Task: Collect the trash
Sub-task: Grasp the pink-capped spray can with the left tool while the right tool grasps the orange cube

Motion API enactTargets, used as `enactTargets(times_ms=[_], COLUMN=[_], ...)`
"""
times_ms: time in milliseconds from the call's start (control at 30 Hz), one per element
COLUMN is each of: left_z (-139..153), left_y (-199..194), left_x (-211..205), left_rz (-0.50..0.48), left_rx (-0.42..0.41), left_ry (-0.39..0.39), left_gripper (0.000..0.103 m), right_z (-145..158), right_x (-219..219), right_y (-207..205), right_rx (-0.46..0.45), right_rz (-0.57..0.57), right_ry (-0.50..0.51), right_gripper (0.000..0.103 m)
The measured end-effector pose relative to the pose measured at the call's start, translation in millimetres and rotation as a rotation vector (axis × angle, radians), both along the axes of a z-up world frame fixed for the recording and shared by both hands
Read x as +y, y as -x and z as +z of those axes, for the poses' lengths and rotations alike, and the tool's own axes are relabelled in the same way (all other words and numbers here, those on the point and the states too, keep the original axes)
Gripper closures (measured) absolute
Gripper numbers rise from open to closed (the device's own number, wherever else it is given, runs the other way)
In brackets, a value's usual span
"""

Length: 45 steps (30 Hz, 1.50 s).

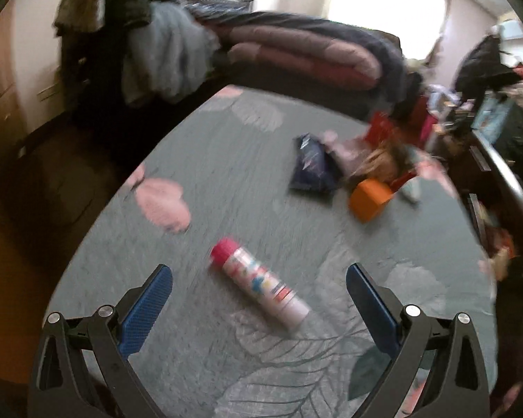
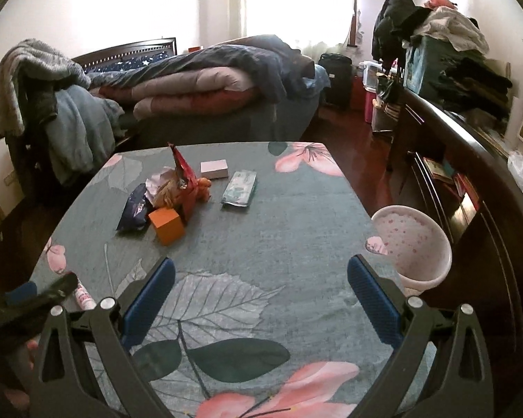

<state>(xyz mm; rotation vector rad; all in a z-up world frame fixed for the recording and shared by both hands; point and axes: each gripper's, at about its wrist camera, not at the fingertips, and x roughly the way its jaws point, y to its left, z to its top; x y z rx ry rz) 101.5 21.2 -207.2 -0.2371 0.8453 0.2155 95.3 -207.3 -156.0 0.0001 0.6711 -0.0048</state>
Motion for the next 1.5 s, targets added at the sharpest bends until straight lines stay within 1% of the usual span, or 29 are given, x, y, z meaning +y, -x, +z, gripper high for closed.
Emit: enactTargets(times_ms=[33,167,200,300,433,533,600,667,700,733,800,867,933,1067,1133,1233,1300,1367,1433,1467,1500], left_z=[-7,-27,-29,-29,-36,-38,-38,-37,-37,-37,-37,-36,-36,-35,-34,-32,-29,-24,-19,-17,-16], left_y=[0,-3,-4,-7,-17,-21,-27,-31,-33,-34,-37,-38,-42,-45,-45,-45,-44,-43,-42,-41,-41], left_x=[-1,-2,-2,-6,-9,-14,-17,-20,-21,-20,-17,-10,-3,13,21,31,36,41,44,45,47], left_rz=[0.029,0.085,0.096,0.135,0.15,0.163,0.171,0.165,0.163,0.161,0.161,0.158,0.147,0.119,0.113,0.107,0.105,0.098,0.093,0.091,0.091], left_rx=[0.023,0.091,0.09,0.076,0.109,0.097,0.09,0.077,0.072,0.062,0.05,0.036,0.028,0.009,0.003,-0.008,-0.019,-0.037,-0.055,-0.063,-0.068], left_ry=[-0.004,0.039,0.044,0.016,0.02,-0.005,-0.033,-0.075,-0.085,-0.087,-0.085,-0.071,-0.054,0.032,0.069,0.109,0.118,0.118,0.108,0.105,0.104], left_gripper=[0.004,0.004,0.004,0.004,0.004,0.008,0.016,0.042,0.05,0.054,0.073,0.08,0.081,0.081,0.081,0.081,0.081,0.081,0.081,0.081,0.081], right_z=[0,-4,-6,-10,-18,-23,-27,-31,-33,-35,-40,-44,-48,-58,-63,-69,-73,-76,-80,-82,-83], right_x=[0,-6,-8,-11,-13,-12,-10,-6,-4,-2,3,9,19,48,62,79,89,95,101,103,105], right_y=[-1,-6,-9,-15,-24,-31,-38,-46,-50,-55,-65,-74,-83,-106,-115,-128,-136,-142,-149,-152,-154], right_rx=[0.0,0.006,0.011,0.025,0.043,0.049,0.053,0.059,0.062,0.068,0.084,0.102,0.118,0.163,0.172,0.184,0.191,0.197,0.215,0.225,0.23], right_rz=[-0.002,-0.009,-0.011,-0.01,0.001,0.013,0.022,0.033,0.04,0.049,0.074,0.103,0.147,0.223,0.248,0.259,0.261,0.261,0.262,0.264,0.265], right_ry=[0.005,-0.001,-0.008,-0.02,-0.031,-0.035,-0.031,-0.032,-0.037,-0.044,-0.065,-0.09,-0.117,-0.148,-0.152,-0.132,-0.121,-0.115,-0.113,-0.115,-0.114], right_gripper=[0.004,0.004,0.004,0.004,0.004,0.004,0.004,0.004,0.004,0.004,0.004,0.004,0.004,0.004,0.004,0.005,0.005,0.011,0.023,0.026,0.035])
